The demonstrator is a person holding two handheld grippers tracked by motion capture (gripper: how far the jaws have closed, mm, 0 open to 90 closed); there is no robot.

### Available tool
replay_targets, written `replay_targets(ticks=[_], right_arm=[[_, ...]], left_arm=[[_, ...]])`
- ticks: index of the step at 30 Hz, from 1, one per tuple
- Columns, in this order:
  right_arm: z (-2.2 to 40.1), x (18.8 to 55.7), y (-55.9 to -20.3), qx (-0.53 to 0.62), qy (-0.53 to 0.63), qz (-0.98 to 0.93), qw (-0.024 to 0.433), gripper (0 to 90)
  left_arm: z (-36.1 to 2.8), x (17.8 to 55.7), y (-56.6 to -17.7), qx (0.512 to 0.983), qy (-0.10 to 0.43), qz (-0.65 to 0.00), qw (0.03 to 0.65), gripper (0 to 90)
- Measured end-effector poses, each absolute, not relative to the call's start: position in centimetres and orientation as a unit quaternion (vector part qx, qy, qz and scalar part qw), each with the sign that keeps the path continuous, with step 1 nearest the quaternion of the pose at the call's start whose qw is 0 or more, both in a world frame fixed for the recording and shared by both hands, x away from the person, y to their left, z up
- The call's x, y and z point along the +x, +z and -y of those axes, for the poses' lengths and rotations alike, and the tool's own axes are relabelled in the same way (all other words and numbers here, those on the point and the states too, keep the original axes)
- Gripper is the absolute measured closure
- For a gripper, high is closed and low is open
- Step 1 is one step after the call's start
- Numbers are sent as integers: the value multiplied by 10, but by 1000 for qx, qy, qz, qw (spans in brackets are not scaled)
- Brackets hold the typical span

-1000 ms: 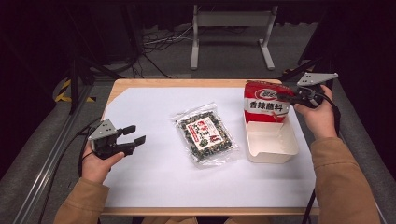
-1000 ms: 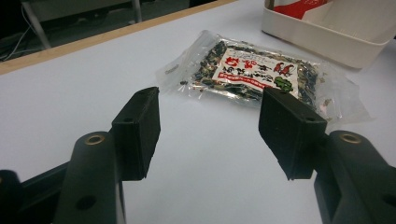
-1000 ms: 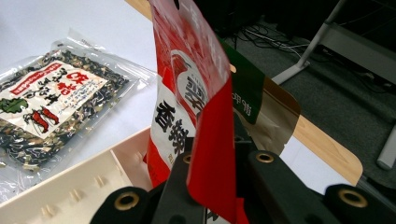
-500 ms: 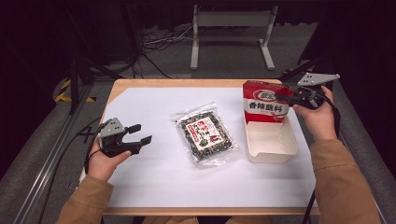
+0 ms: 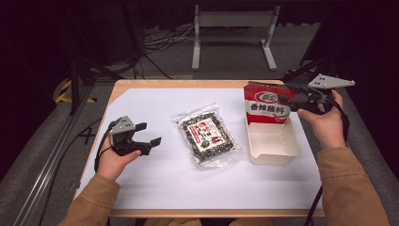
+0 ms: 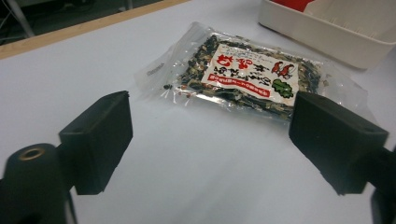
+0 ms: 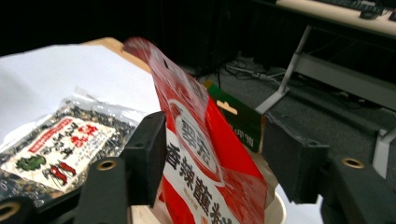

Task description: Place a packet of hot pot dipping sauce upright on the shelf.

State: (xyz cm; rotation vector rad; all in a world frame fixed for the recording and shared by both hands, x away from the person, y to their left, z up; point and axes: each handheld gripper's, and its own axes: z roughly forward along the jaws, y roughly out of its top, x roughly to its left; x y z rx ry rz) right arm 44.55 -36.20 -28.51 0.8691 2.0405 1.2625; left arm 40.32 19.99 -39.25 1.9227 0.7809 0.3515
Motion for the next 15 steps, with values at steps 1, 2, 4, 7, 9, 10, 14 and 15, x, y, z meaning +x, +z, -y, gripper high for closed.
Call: replay_targets(ticks=[1, 2, 4, 7, 9, 10, 14, 15], right_arm=[[362, 443, -284, 325, 476, -762, 295, 382], [362, 441, -283, 325, 477, -761, 296, 376], [362, 436, -281, 327, 480, -757, 301, 368], [362, 426, -278, 329, 490, -747, 306, 355], [362, 420, -277, 331, 495, -741, 311, 347], [362, 417, -276, 332, 495, -739, 314, 341], [359, 400, -274, 329, 500, -734, 320, 337], [358, 396, -275, 329, 504, -732, 319, 337]], left_arm=[[-198, 403, -393, 791, 144, -326, 498, 114], [-198, 404, -392, 792, 152, -324, 495, 103], [-196, 403, -392, 790, 153, -325, 496, 71], [-194, 402, -392, 784, 146, -319, 512, 70], [-192, 403, -391, 779, 153, -320, 517, 75], [-191, 403, -391, 779, 156, -318, 518, 77], [-186, 403, -392, 781, 153, -317, 516, 113], [-185, 404, -392, 782, 154, -317, 514, 131]])
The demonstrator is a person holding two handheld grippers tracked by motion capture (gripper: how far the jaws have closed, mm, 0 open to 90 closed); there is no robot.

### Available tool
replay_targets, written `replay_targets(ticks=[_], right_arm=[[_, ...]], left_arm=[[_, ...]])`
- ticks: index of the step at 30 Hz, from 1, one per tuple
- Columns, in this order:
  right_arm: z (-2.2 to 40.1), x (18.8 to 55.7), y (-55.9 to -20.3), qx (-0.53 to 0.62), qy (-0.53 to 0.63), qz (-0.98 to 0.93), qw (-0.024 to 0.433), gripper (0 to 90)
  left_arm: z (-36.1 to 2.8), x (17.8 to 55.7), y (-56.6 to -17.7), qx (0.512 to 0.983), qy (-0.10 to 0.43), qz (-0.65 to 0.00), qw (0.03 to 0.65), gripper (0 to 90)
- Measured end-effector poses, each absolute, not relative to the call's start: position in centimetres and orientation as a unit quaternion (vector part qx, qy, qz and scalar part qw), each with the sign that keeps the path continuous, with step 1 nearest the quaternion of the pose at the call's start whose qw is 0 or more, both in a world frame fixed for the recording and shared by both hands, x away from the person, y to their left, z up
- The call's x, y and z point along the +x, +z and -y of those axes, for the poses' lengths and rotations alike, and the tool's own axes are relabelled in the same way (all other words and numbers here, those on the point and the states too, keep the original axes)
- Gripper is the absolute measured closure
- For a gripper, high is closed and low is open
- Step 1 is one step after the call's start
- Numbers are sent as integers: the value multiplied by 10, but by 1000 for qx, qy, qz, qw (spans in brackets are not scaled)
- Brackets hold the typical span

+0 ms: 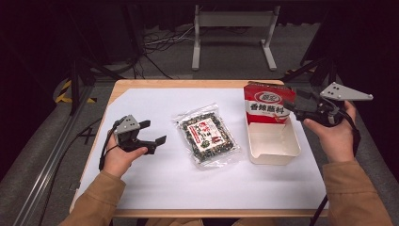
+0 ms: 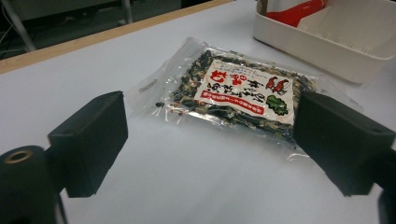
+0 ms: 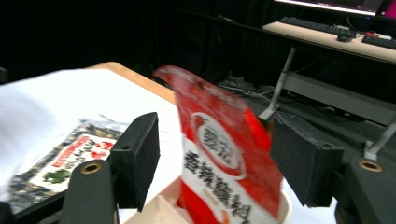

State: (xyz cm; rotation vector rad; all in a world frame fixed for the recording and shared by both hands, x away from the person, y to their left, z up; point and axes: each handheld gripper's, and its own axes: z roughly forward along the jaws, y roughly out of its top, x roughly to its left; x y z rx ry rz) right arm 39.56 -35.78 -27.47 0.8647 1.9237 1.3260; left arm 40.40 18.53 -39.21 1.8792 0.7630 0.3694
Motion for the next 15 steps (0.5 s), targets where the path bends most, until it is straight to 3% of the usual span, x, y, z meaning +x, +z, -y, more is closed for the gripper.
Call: replay_targets(ticks=[3, 15], right_arm=[[353, 379, -277, 322, 518, -727, 316, 337], [336, 355, -295, 304, 523, -738, 298, 337]], left_arm=[[-182, 405, -392, 783, 151, -316, 514, 197], [-175, 413, -396, 802, 135, -325, 482, 251]])
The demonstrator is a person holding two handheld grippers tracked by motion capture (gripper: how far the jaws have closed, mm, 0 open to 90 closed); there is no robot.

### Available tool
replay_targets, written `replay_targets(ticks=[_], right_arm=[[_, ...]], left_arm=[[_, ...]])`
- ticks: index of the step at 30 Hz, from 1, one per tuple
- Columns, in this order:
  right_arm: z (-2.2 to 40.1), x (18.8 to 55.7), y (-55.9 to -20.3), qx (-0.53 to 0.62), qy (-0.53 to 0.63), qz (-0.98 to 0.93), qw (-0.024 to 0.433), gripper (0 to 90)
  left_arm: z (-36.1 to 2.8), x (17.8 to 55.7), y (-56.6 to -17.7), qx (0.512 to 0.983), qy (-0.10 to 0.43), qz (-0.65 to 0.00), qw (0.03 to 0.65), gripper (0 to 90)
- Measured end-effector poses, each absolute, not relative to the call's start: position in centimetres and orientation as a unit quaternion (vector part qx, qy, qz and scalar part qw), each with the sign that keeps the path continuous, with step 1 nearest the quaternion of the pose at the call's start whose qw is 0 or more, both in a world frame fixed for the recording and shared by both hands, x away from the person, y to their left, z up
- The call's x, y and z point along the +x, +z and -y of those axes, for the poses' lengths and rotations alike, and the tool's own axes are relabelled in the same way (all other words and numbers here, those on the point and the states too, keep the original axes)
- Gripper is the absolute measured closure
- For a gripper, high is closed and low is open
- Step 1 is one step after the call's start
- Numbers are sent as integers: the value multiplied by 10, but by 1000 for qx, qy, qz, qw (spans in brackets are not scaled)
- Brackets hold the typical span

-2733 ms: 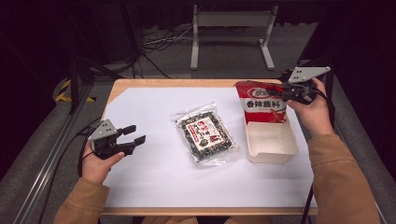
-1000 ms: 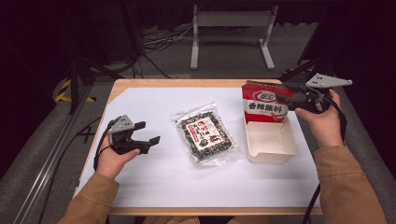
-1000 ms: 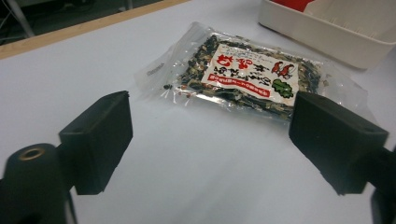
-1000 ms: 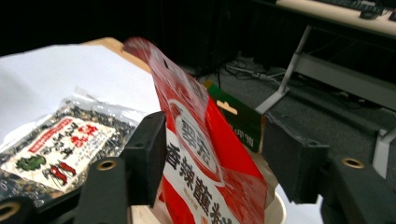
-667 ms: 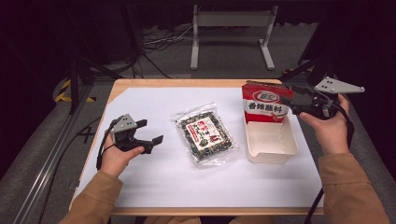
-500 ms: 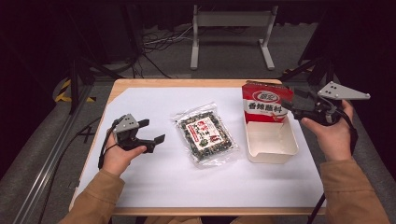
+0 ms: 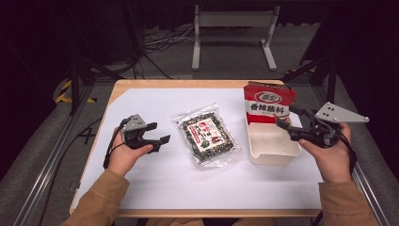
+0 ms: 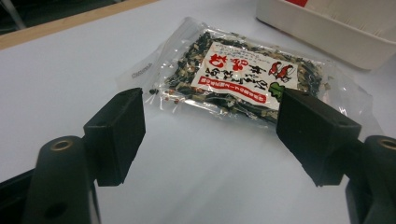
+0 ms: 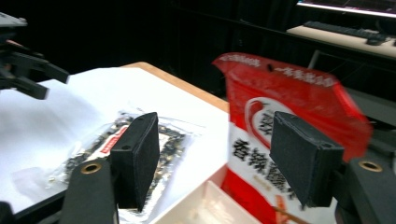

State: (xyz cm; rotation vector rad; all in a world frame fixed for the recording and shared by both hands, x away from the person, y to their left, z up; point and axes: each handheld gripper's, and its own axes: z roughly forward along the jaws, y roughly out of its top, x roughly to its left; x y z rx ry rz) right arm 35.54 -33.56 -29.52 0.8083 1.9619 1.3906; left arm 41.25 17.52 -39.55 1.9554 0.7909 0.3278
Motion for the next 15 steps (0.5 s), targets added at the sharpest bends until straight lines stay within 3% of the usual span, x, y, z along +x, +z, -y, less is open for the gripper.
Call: replay_targets(ticks=[9, 15], right_arm=[[321, 344, -307, 300, 535, -737, 283, 348], [312, 345, -311, 291, 527, -751, 274, 340]], left_arm=[[-170, 417, -394, 823, 103, -318, 460, 297], [-169, 419, -395, 820, 90, -323, 464, 260]])
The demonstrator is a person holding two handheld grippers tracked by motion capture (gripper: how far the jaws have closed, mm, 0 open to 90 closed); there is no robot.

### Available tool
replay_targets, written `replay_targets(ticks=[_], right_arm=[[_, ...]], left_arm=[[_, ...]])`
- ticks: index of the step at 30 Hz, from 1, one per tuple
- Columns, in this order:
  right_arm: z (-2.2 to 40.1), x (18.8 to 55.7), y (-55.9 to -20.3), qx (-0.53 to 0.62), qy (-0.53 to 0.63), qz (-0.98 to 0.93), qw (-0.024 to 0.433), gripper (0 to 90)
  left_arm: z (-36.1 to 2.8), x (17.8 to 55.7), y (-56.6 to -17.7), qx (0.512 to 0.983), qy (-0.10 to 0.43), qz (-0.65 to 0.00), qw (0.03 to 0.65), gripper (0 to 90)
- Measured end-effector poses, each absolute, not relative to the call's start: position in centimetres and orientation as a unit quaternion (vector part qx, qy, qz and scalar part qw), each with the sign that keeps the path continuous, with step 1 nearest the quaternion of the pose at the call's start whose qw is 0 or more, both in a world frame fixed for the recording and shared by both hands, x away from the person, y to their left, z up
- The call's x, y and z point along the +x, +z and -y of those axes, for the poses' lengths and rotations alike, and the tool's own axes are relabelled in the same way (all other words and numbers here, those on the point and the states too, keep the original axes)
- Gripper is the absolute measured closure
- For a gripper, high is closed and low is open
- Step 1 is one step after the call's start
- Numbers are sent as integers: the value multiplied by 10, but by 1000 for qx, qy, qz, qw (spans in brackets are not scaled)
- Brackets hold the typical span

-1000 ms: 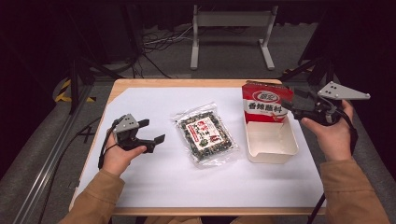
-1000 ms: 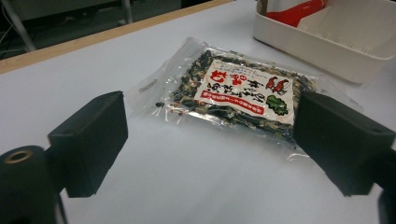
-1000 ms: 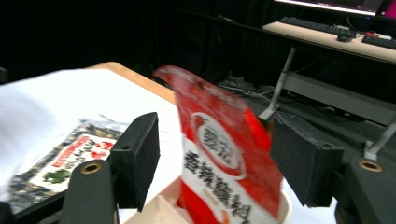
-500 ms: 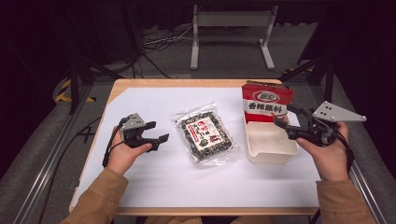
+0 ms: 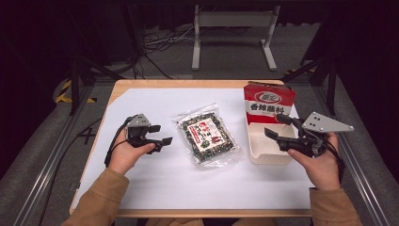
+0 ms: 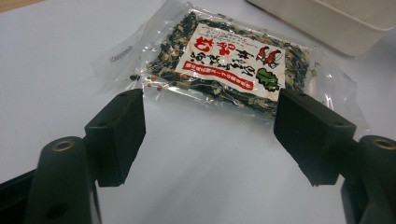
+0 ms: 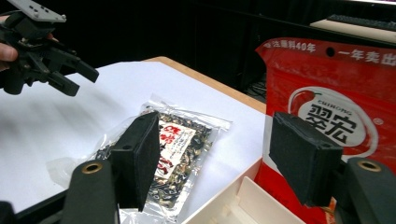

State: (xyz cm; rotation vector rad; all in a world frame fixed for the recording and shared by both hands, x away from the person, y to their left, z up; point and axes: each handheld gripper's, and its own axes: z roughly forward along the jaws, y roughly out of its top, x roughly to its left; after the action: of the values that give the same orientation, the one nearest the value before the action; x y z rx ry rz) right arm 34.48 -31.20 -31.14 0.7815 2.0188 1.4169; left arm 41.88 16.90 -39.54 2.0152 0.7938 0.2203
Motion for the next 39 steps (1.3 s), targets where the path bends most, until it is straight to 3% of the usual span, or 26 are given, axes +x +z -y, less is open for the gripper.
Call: replay_targets(ticks=[8, 18, 22, 39], right_arm=[[308, 344, -314, 286, 523, -752, 279, 334], [306, 337, -317, 282, 517, -758, 281, 329], [309, 335, -319, 286, 513, -758, 282, 328], [314, 328, -322, 291, 509, -758, 286, 316]], left_arm=[[-162, 425, -404, 825, 55, -330, 455, 314], [-147, 435, -418, 821, 29, -347, 452, 284], [-141, 439, -423, 821, 35, -353, 447, 229], [-122, 446, -435, 833, -19, -356, 423, 242]])
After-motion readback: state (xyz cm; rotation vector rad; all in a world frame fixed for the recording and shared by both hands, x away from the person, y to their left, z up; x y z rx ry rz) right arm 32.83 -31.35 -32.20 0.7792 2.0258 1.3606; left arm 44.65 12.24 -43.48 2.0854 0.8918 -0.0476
